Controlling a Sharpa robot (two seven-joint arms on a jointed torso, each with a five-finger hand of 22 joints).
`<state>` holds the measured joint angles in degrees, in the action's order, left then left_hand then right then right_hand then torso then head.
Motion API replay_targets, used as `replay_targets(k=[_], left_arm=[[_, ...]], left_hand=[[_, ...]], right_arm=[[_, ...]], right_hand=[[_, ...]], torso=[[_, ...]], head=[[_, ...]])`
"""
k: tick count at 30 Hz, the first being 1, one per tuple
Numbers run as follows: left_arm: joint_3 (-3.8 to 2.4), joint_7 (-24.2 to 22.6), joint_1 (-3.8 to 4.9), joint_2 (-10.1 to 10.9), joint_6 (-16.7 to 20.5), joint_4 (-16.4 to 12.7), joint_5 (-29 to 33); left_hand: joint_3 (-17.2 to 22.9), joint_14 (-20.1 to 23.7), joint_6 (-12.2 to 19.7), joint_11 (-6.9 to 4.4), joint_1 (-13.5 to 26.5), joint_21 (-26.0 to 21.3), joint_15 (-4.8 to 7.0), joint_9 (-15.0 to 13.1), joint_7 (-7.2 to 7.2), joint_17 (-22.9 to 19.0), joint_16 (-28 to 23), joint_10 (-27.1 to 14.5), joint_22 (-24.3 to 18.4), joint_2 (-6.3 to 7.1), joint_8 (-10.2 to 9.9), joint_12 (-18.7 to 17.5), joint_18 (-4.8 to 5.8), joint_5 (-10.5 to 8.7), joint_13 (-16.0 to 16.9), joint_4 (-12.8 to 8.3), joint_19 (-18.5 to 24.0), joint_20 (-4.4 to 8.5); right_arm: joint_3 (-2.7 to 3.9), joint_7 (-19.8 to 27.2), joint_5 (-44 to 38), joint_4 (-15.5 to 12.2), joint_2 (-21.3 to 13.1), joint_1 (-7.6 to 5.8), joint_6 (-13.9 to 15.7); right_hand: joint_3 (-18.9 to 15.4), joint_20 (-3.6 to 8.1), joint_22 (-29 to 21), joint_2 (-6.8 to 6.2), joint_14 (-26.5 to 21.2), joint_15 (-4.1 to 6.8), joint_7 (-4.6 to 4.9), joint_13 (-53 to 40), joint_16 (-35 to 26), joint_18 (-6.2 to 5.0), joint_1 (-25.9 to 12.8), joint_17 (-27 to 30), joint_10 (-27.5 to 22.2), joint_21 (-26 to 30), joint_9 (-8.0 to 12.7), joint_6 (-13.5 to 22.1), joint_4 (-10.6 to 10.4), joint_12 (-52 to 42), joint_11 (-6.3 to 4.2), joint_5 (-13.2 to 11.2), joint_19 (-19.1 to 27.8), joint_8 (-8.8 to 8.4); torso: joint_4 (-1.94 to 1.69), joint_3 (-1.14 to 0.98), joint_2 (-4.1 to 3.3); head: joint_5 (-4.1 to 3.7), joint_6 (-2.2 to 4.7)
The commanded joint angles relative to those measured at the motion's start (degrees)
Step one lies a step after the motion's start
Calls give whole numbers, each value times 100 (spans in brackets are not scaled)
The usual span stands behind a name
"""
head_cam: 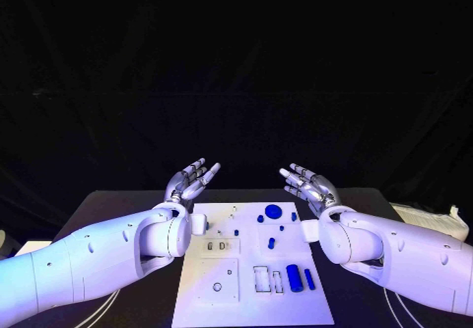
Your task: Assemble the parts on the task board
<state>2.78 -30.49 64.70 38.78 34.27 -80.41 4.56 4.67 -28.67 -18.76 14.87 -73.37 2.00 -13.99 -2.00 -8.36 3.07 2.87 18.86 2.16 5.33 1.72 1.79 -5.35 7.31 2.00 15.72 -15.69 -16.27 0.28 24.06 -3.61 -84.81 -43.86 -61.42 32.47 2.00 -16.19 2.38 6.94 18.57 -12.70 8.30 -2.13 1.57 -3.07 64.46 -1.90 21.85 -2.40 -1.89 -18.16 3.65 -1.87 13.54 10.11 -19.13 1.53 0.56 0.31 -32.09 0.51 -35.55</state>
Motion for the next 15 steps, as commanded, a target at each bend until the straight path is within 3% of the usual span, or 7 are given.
replay_targets(k=[1, 4, 7, 8, 9, 12, 15], left_arm=[[10, -253, 39, -50, -664, 72, 270], [12, -256, 42, -54, -675, 79, 275], [12, -256, 42, -54, -675, 79, 275], [12, -256, 42, -54, -675, 79, 275], [12, -352, -9, 129, -773, 61, 294], [11, -383, -8, 221, -764, -13, 295], [9, -388, -4, 343, -784, -130, 295]], left_hand=[[20, -394, -206, 63, -363, 106, -57, -24, -860, 39, 64, 274, 45, -26, 56, 47, -82, 42, 25, 58, -316, -49], [29, -699, -418, 62, -413, 171, -29, -42, -860, 66, 111, 537, 74, -85, 83, 73, -105, 36, 43, 22, -559, -44], [27, -1370, -841, 23, -471, 312, 43, -78, -850, 128, 242, 1043, 140, -177, 145, 125, -173, 25, 77, -63, -1105, -35], [25, -1605, -1134, -14, -498, 431, 95, -105, -840, 151, 314, 1374, 197, -227, 198, 169, -224, 27, 100, -115, -1541, -33], [18, -1790, -1438, -50, -519, 572, 150, -132, -820, 169, 380, 1751, 262, -268, 254, 225, -280, 23, 127, -166, -2041, -28], [6, -2304, -2426, -193, -612, 827, 328, -214, -708, 212, 547, 2992, 350, -366, 441, 431, -445, 17, 206, -336, -2763, -8], [-3, -2895, -3209, -345, -690, 1049, 508, -255, -579, 260, 724, 3468, 409, -449, 575, 511, -516, 18, 197, -489, -3366, 108]], right_arm=[[9, -428, -517, 88, 29, -23, -1119], [12, -516, -605, 144, 40, -37, -1338], [14, -566, -655, 177, 47, -45, -1464], [14, -573, -662, 181, 48, -46, -1480], [17, -394, -1773, 416, -47, -77, -1113], [19, -359, -2116, 452, -65, -105, -988], [25, -345, -2504, 488, -79, -142, -879]], right_hand=[[55, -56, 41, 41, 349, -68, 765, -30, 64, -172, 455, -29, 359, -63, -33, -321, 133, -58, 69, 52, -271, 64], [103, -49, 117, 31, 865, -78, 772, -59, 115, -318, 652, -64, 822, -207, -58, -646, 272, -101, 79, 35, -815, 94], [156, -49, 187, -48, 1596, -12, 701, -99, 188, -450, 917, -109, 1497, -377, -105, -1224, 515, -163, 32, -75, -1396, 161], [175, -48, 219, -63, 2051, 19, 658, -122, 253, -499, 1002, -140, 1879, -459, -128, -1517, 594, -211, 7, -97, -1662, 200], [198, -48, 251, -64, 2475, 66, 629, -144, 311, -551, 1077, -163, 2279, -546, -149, -1805, 662, -260, -37, -102, -1928, 237], [270, -40, 293, -69, 3218, 201, 563, -168, 435, -693, 1241, -196, 2959, -716, -194, -2536, 834, -350, -160, -92, -2296, 327], [359, 1, 311, -64, 3644, 315, 506, -139, 478, -748, 1276, -176, 3304, -867, -197, -3178, 980, -333, -267, -69, -2645, 337]], torso=[[2, 2, -2], [2, 2, -2], [2, 2, -2], [2, 2, -2], [7, 0, -7], [13, -8, -44], [21, -18, -92]], head=[[0, 1], [0, 1], [0, 1], [0, 1], [-45, -11], [-40, -19], [-47, -11]])
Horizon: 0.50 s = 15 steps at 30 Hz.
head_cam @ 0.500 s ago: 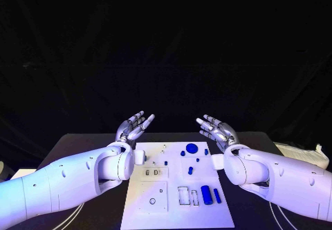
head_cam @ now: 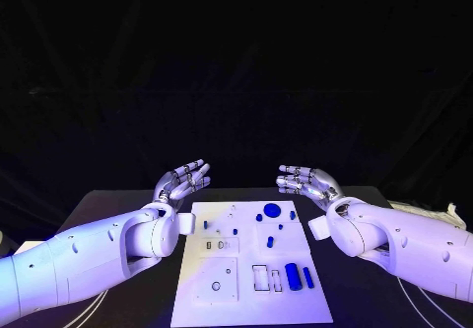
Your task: Assemble the parts on the task board
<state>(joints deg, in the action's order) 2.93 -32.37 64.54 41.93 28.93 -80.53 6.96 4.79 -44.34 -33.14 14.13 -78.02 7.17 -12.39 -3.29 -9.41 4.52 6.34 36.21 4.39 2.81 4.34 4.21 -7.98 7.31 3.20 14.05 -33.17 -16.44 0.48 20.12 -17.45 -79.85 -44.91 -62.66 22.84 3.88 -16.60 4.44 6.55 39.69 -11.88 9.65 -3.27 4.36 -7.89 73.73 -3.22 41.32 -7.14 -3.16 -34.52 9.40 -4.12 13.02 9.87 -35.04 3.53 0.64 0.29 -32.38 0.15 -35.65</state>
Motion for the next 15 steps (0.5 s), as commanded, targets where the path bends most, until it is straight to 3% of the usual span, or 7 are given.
replay_targets(k=[1, 3, 6, 9, 12, 14, 15], left_arm=[[-7, -195, 13, 76, -275, -166, 55], [-9, -178, 18, 163, -373, -258, 56], [-10, -99, 30, 304, -594, -423, 56], [-11, -16, 41, 464, -742, -644, 56], [-12, 44, 52, 612, -829, -886, 69], [-14, 76, 61, 720, -879, -1085, 104], [-15, 89, 66, 778, -892, -1190, 129]], left_hand=[[-13, -1455, -1882, -312, -245, 566, 392, -127, -439, 125, 405, 1859, 191, -218, 335, 290, -258, 21, 76, -358, -1745, 165], [-3, -1738, -2107, -405, -294, 608, 490, -113, -370, 160, 453, 2160, 182, -261, 358, 326, -269, 20, 78, -439, -2000, 248], [15, -1981, -2279, -476, -332, 608, 570, -76, -318, 215, 459, 2431, 150, -309, 328, 309, -269, 20, 76, -494, -2222, 330], [25, -2127, -2376, -527, -352, 601, 625, -59, -278, 263, 454, 2605, 126, -315, 296, 284, -267, 20, 77, -524, -2358, 379], [11, -2179, -2387, -536, -329, 576, 639, -47, -277, 291, 426, 2675, 101, -299, 244, 243, -262, 19, 75, -526, -2415, 395], [2, -2199, -2388, -539, -315, 567, 641, -44, -279, 303, 417, 2705, 92, -293, 224, 231, -262, 18, 76, -523, -2434, 400], [0, -2200, -2387, -538, -312, 564, 641, -44, -279, 305, 414, 2708, 90, -290, 219, 227, -262, 18, 76, -523, -2437, 400]], right_arm=[[8, 46, -1255, -2, 19, -31, 111], [15, 3, -1528, 6, 4, -60, 91], [23, -109, -2102, 35, -19, -131, -20], [27, -243, -2662, 88, -28, -218, -106], [31, -424, -3285, 109, -51, -294, -184], [38, -601, -3852, 105, -74, -358, -236], [42, -709, -4192, 102, -79, -393, -258]], right_hand=[[202, 74, 109, -30, 1673, 276, 338, -30, 222, -278, 349, -50, 1468, -435, -73, -1686, 451, -113, -234, -42, -1152, 138], [277, 144, 111, -34, 1894, 341, 301, -24, 220, -275, 315, -43, 1628, -509, -63, -1820, 538, -77, -273, -26, -1342, 98], [340, 168, 86, -43, 1968, 355, 297, -24, 163, -276, 276, -39, 1681, -512, -57, -1870, 607, -17, -291, 38, -1402, 47], [424, 220, 71, -60, 2156, 411, 278, -24, 143, -276, 217, -44, 1802, -552, -58, -1963, 675, 22, -326, 58, -1536, 21], [542, 346, 90, -110, 2499, 520, 222, -32, 177, -282, 152, -70, 2063, -673, -68, -2141, 701, 12, -403, 23, -1803, 40], [624, 454, 137, -158, 2765, 621, 166, -46, 235, -279, 168, -100, 2316, -810, -82, -2297, 715, -30, -491, -21, -2036, 71], [668, 514, 162, -206, 2898, 672, 136, -43, 256, -275, 191, -117, 2422, -878, -85, -2372, 721, -27, -530, -54, -2135, 77]], torso=[[15, -20, -89], [20, -24, -129], [12, -37, -201], [10, -60, -286], [-2, -79, -367], [-41, -92, -478], [-46, -94, -493]], head=[[-16, 13], [-20, 17], [-46, 47], [-65, 66], [-68, 72], [-112, 109], [-117, 104]])
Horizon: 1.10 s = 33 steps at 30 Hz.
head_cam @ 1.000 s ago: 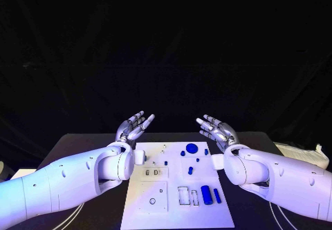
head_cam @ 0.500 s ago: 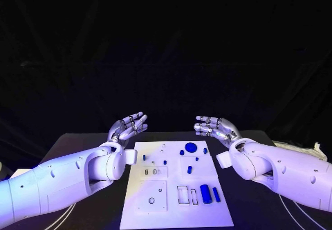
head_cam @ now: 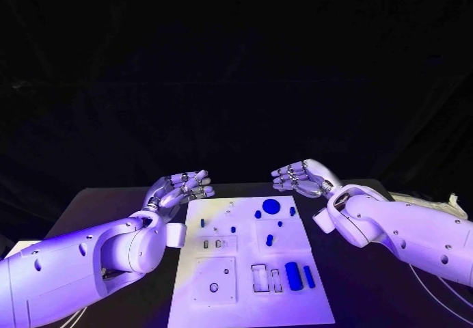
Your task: Assemble the parts on the task board
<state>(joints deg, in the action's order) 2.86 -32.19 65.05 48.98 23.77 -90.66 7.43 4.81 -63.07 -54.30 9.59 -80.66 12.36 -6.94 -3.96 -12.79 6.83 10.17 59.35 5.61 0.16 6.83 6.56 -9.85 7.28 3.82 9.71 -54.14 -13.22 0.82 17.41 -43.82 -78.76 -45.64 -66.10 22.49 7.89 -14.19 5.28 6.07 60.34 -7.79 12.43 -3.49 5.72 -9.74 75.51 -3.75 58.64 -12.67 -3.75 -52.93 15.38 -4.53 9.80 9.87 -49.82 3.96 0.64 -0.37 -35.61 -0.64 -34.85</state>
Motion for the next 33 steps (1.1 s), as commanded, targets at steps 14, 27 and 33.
replay_targets(k=[14, 27, 33], left_arm=[[-60, 119, 57, 450, -410, -1048, 325], [-100, 158, 77, 585, -427, -1348, 334], [-103, 186, 83, 592, -433, -1390, 334]], left_hand=[[-17, -307, -266, -68, -33, -4, 81, 27, 45, 91, -29, 390, -67, -7, -85, -79, -68, 23, 6, -108, -343, 73], [-24, -304, -267, -65, -29, -16, 78, 27, 41, 95, -43, 390, -76, 2, -97, -96, -67, 22, 5, -115, -344, 70], [-31, -300, -266, -60, -22, -29, 74, 27, 37, 100, -57, 390, -84, 8, -110, -112, -66, 21, 4, -120, -345, 67]], right_arm=[[41, -1598, -4795, -35, 99, -317, -296], [48, -2037, -5613, -221, 180, -388, -697], [49, -2139, -5711, -219, 229, -427, -1033]], right_hand=[[378, 792, 785, -505, 2054, 703, -397, -21, 433, -63, 279, -409, 1388, -1636, -25, -1005, 18, 88, -505, -565, -1542, 3], [780, 975, 1676, -872, 2634, 902, -500, -17, 1807, -67, -103, -1539, 1391, -3064, -15, -1036, -310, 107, -631, -589, -1754, -33], [1012, 966, 3409, -1117, 2580, 896, -514, -14, 2972, 143, -246, -2210, 1123, -4554, -22, -1003, -619, 97, -608, -548, -2195, -30]], torso=[[-203, 6, -662], [-267, -29, -852], [-298, -32, -904]], head=[[-261, 127], [-279, 169], [-290, 167]])
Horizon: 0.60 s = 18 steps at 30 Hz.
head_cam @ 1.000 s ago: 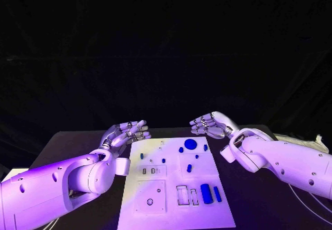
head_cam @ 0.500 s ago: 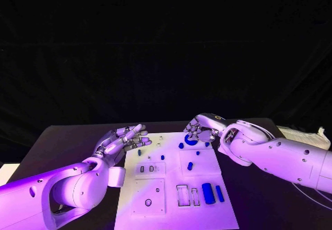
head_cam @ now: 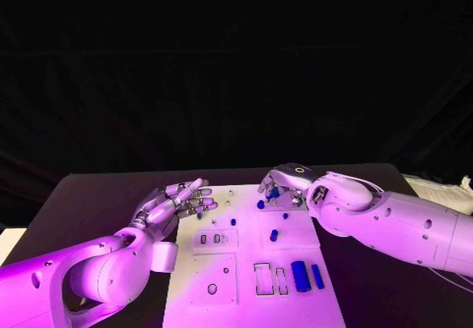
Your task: Assemble the parts on the task board
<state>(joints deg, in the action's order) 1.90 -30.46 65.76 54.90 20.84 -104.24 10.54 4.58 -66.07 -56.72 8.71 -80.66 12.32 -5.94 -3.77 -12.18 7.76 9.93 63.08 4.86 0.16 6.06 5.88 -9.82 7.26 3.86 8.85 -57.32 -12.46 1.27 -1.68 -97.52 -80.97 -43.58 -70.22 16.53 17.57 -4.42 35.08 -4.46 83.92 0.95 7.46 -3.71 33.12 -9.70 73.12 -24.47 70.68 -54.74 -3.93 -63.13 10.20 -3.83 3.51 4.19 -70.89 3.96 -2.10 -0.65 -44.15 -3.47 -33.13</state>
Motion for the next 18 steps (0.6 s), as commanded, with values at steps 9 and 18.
replay_targets(k=[9, 18], left_arm=[[-8, 30, 14, 11, -118, -46, 23], [-9, 71, 18, 30, -101, -67, 23]], left_hand=[[-13, 3, -21, 31, -17, -34, -29, 8, -28, 10, -44, 16, -15, 12, -44, -55, -69, 23, 0, -37, -27, -11], [-22, 9, -15, 39, -9, -53, -35, 9, -36, 16, -67, 11, -28, 16, -65, -81, -68, 23, -1, -46, -28, -16]], right_arm=[[4, -256, -399, 24, 82, -32, -601], [4, -312, -456, 50, 116, -44, -681]], right_hand=[[453, -53, 2283, -299, 195, -12, -19, 9, 2105, 373, 110, -1837, -137, -1800, -12, -23, -575, 28, 40, 60, -409, -24], [622, -67, 2636, -277, 184, -6, -23, 9, 2484, 422, 162, -2173, -118, -2063, -19, -67, -716, 27, 49, 77, -484, -18]], torso=[[-50, -16, -100], [-76, -32, -145]], head=[[-27, -26], [-41, -39]])
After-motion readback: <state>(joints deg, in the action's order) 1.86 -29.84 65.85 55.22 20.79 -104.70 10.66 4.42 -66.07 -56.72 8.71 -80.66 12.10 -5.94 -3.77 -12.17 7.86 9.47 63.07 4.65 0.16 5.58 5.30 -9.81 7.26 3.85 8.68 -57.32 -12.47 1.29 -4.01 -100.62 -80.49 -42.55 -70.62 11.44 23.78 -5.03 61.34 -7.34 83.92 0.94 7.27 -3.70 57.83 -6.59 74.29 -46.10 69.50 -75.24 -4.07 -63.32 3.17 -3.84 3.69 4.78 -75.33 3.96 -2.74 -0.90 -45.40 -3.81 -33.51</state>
